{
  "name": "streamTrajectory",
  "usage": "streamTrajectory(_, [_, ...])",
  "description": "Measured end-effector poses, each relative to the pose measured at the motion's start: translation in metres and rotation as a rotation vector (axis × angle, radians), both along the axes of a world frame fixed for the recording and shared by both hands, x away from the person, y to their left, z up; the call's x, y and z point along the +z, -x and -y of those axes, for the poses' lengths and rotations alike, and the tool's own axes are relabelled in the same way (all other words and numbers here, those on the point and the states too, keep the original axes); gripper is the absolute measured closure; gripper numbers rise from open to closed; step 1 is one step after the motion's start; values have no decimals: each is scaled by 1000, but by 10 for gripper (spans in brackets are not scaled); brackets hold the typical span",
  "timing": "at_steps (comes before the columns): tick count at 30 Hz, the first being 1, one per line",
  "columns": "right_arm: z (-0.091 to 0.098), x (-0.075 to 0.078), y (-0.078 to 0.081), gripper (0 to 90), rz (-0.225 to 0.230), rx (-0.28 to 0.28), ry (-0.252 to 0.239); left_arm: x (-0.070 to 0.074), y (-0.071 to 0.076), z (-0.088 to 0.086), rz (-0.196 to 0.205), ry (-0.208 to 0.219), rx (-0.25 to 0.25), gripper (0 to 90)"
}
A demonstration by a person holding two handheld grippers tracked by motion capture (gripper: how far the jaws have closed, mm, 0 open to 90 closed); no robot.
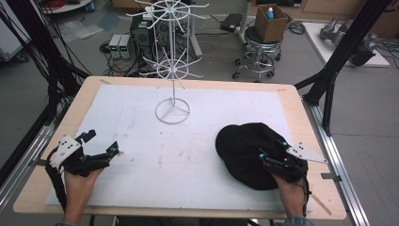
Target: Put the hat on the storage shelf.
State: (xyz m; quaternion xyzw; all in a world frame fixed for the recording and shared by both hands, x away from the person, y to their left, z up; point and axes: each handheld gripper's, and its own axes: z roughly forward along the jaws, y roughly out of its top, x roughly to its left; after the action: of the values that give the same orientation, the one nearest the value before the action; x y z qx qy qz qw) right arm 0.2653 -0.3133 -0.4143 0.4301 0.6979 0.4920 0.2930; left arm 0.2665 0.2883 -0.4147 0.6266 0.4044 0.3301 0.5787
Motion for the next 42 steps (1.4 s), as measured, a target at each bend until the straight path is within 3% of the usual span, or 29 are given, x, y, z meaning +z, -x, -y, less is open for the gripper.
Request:
streamTrajectory(13, [-2,0,-3,555,-42,14,14,-1,0,0,-3,-1,-1,39])
streamTrajectory(19, [-2,0,-3,666,-62,12,3,-2,-1,0,-6,1,-1,39])
streamTrajectory(23, [-1,0,-3,711,-71,-1,-30,-2,0,-1,-6,5,1,39])
streamTrajectory(35, [-8,13,8,747,32,-15,-25,-2,-1,1,-6,5,-5,39])
streamTrajectory(42, [-10,22,13,753,59,0,-65,-3,-1,0,-8,8,-4,39])
